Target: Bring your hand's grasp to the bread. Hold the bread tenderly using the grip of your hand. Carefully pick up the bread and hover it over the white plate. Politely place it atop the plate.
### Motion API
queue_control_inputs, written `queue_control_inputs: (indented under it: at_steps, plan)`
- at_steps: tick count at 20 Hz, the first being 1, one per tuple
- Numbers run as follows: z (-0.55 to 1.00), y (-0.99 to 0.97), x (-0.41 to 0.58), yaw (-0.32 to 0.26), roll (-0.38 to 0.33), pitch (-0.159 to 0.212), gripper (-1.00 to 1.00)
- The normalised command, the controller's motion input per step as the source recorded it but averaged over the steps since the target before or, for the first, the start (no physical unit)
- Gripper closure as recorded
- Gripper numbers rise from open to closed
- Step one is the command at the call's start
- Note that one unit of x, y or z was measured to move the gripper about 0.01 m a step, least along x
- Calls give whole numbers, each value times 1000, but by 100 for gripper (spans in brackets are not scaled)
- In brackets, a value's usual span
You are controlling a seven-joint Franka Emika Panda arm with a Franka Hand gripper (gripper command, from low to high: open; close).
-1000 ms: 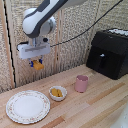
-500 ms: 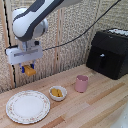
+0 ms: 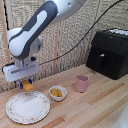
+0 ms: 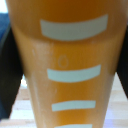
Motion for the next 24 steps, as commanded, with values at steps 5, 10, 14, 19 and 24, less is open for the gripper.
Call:
queue_control_inputs:
  at_steps: [5, 10, 14, 19, 24]
  plan:
    - [-463, 301, -287, 0, -54, 64, 100]
    - [-290, 217, -102, 3, -44, -52, -100]
    - [96, 0, 51, 0, -10, -125, -100]
    - [429, 0, 142, 4, -10, -9, -100]
    - [607, -15, 234, -11, 9, 23, -100]
